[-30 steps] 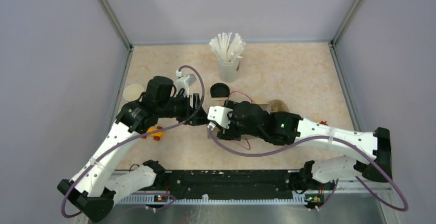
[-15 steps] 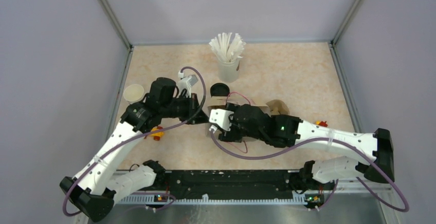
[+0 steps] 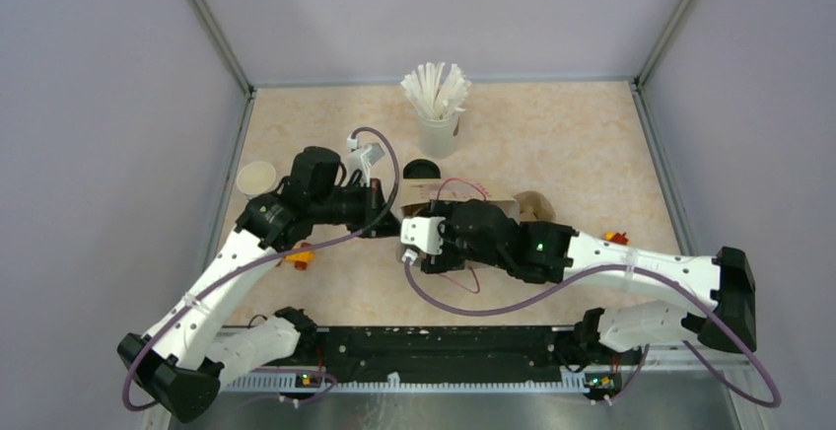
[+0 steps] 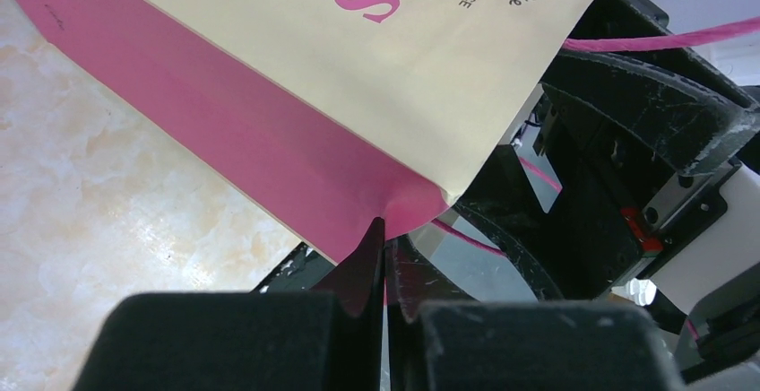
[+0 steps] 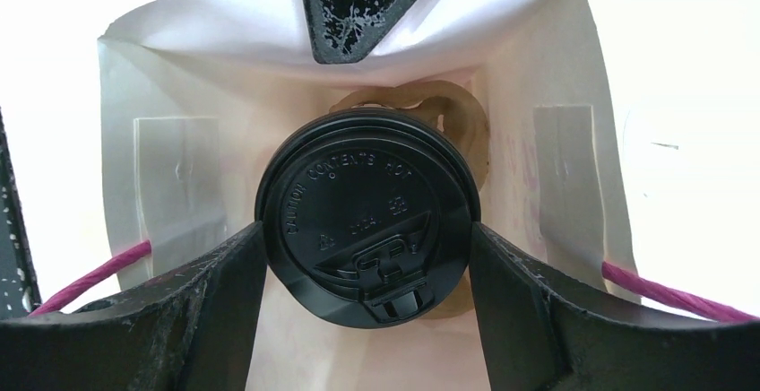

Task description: Pack the takeout coffee

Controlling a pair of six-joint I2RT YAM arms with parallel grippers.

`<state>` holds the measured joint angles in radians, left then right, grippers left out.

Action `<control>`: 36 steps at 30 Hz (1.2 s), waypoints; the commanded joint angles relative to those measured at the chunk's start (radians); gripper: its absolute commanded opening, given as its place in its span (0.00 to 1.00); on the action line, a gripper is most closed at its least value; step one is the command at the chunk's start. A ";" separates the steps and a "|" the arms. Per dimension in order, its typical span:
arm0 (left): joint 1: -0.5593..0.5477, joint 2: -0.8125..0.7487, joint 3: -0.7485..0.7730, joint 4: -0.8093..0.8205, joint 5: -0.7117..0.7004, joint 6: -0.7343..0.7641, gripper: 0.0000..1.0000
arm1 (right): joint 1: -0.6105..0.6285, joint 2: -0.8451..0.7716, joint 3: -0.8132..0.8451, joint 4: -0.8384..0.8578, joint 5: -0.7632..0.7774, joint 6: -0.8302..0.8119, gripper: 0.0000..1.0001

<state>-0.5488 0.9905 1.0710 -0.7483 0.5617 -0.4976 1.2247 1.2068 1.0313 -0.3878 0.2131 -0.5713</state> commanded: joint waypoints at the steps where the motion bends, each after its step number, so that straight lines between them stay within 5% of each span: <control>1: -0.003 0.005 0.009 0.030 0.038 0.019 0.00 | -0.031 0.022 -0.005 0.090 -0.040 -0.067 0.67; 25: -0.002 0.069 0.051 -0.004 0.026 0.109 0.00 | -0.092 0.001 0.059 -0.018 -0.147 -0.134 0.68; 36: -0.002 0.098 0.078 0.005 0.020 0.091 0.00 | -0.110 0.071 -0.023 0.120 -0.106 -0.135 0.68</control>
<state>-0.5495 1.0832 1.1126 -0.7666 0.5816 -0.4088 1.1332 1.2568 1.0336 -0.3683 0.0700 -0.7059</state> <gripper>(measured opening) 0.005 0.743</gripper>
